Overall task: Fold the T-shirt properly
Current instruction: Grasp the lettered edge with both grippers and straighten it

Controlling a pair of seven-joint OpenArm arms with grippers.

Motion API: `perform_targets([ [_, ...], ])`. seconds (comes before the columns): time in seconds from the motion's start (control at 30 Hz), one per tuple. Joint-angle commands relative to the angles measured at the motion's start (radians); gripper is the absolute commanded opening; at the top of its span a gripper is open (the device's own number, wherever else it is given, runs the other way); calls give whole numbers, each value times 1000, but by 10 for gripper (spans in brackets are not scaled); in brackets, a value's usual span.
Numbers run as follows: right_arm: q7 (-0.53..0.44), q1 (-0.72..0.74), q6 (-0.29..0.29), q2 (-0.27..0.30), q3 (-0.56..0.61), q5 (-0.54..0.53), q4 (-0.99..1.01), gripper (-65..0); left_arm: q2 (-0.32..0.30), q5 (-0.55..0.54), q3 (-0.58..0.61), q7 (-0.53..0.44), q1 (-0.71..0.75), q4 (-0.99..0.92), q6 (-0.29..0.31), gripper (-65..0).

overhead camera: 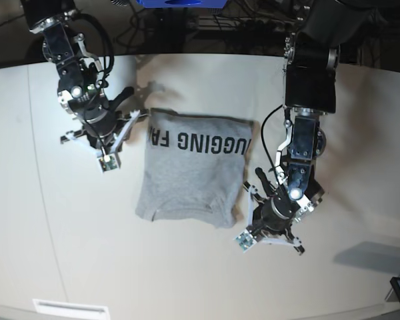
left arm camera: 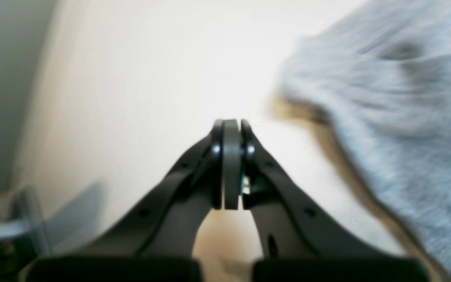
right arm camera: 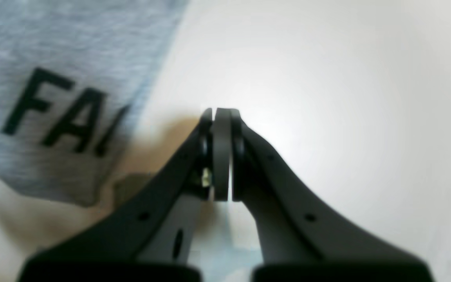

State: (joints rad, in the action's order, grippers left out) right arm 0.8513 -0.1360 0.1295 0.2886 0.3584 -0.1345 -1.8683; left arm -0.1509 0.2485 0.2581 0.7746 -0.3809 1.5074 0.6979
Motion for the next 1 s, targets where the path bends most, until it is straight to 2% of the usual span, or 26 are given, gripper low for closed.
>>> perform_targets([
  [0.0,-30,14,-8,1,3,-7,-63,-650,-8,-13,2,-11,6,69,0,-650],
  [0.13,-30,-3,-11,-5,17,-7,-135,-650,-11,-4,-39,-7,118,233,0,-650],
  [0.23,-31,3,-12,-1,132,-7,-135,-650,-11,-15,-121,23,213,338,0,-650],
  [0.3,-59,16,-6,1,193,-7,-135,-650,-11,-15,-128,21,274,398,0,-650],
  [0.43,-80,16,-4,-5,219,-7,-133,-650,18,-16,-130,21,395,502,0,-650],
  [0.63,-80,14,-4,-5,213,-7,-132,-650,67,-16,-128,9,501,510,0,-650],
  [0.73,-77,14,-4,-5,212,-7,-129,-650,93,-15,-131,-37,547,510,0,-650],
  [0.97,-76,14,-4,-5,212,-7,-121,-650,106,-15,-133,-45,618,510,0,-650],
])
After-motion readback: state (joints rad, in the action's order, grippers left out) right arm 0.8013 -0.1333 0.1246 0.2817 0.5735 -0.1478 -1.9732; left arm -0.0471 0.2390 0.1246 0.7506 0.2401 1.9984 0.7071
